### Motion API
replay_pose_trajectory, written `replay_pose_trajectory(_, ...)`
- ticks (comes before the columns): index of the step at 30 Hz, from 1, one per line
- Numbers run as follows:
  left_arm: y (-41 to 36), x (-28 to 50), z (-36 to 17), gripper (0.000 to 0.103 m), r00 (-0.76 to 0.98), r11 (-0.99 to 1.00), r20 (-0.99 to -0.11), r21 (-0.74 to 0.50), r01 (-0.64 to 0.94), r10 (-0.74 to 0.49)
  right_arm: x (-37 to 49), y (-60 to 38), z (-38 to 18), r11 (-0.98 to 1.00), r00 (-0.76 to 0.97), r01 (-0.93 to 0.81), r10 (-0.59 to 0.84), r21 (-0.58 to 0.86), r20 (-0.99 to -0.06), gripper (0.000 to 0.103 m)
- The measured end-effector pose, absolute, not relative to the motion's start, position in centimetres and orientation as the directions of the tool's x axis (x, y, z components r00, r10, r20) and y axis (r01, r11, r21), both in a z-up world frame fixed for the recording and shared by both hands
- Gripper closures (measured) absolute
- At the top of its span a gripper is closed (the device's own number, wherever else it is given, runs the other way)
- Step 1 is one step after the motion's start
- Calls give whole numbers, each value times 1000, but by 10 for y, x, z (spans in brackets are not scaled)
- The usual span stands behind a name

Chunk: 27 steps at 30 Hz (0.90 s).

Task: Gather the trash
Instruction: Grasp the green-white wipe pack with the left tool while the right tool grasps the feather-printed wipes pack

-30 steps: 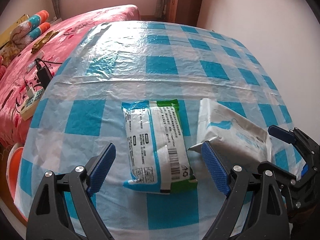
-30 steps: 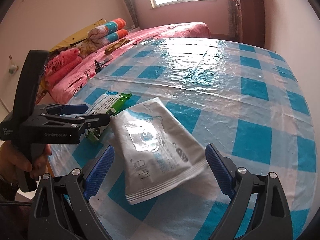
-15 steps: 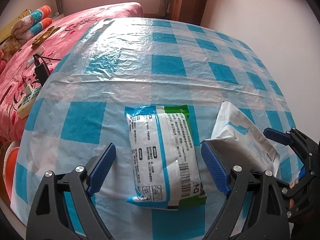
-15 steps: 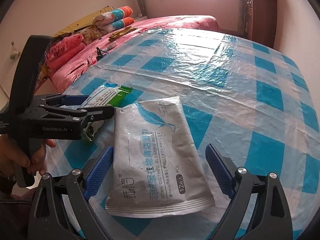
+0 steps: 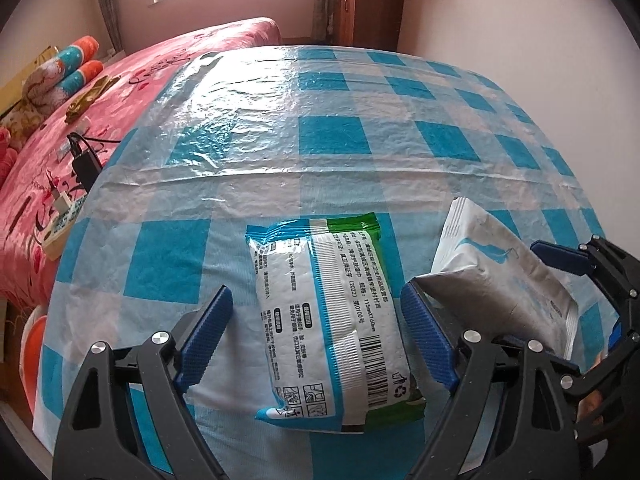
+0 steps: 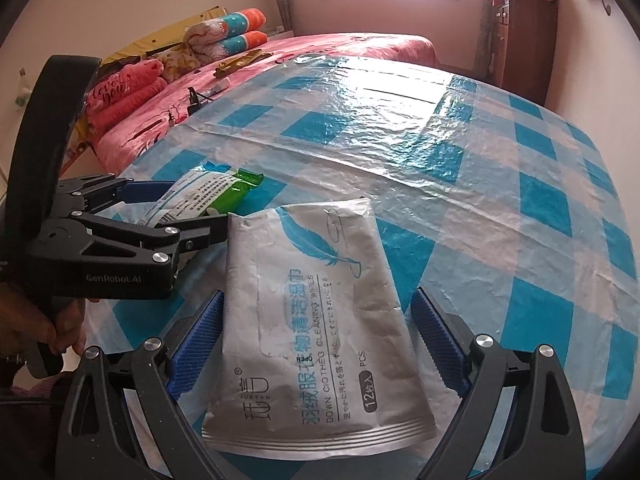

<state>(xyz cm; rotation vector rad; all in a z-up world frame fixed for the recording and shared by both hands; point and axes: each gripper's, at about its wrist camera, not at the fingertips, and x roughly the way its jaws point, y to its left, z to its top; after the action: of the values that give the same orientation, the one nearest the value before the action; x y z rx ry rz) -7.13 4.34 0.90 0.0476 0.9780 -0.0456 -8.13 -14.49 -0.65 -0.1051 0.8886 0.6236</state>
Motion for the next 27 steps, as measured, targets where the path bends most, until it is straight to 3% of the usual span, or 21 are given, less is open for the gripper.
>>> replay_pose_trajectory(9, 42, -73, 8, 24, 574, 997, -819, 49, 59, 6, -79, -140, -8, 834, 483, -535, 434, 136, -760, 12)
replay_pose_trajectory(19, 39, -76, 10, 41, 592, 995, -806, 49, 88, -13, -79, -143, -7, 847, 505, -517, 416, 121, -757, 24)
replay_pose_trajectory(27, 42, -80, 11, 49, 600, 995, -799, 32, 99, -34, -80, -142, -5, 855, 514, -507, 403, 110, -757, 26)
